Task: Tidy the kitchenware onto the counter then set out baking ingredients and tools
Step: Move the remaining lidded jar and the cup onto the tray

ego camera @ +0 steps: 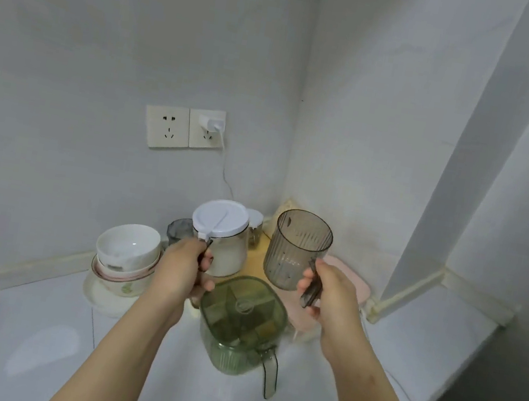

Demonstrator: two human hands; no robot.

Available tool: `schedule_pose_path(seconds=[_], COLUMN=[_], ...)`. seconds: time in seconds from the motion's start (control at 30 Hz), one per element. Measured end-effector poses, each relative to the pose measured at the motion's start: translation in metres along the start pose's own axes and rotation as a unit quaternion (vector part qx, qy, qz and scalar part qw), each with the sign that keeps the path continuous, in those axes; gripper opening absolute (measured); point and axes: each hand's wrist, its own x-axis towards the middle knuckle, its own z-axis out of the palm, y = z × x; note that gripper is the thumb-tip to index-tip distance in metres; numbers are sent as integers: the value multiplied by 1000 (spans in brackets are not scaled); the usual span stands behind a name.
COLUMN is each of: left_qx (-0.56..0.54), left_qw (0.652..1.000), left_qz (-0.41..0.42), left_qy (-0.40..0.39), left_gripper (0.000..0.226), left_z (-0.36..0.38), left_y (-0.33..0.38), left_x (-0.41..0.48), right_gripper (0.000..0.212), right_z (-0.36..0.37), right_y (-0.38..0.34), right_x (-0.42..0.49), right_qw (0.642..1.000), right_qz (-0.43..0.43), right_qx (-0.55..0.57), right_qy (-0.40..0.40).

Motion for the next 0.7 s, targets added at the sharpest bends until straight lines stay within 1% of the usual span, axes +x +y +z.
schedule_pose_path(seconds=[0.1, 0.3, 0.4, 0.7], left_qx=[9, 18, 24, 52], left_qw=[1000, 998, 997, 996], left_qz=[4, 11, 0, -47], left_qy=[21, 51, 68, 50], left_gripper=[29, 26, 27, 32], left_z=[-1, -7, -15, -19], left_y=[8, 8, 1, -31], left_x=[36, 85, 108, 150], right_gripper=[30, 32, 30, 30], right_z=[17, 53, 70, 81], right_y=[-5, 0, 8, 37], right_x=[36, 96, 123, 172], right_qw=[1000, 998, 995, 979], right_qz=[-11, 2, 26, 56], right_qx=[-14, -28, -46, -150], right_qy=[-15, -56, -81, -130])
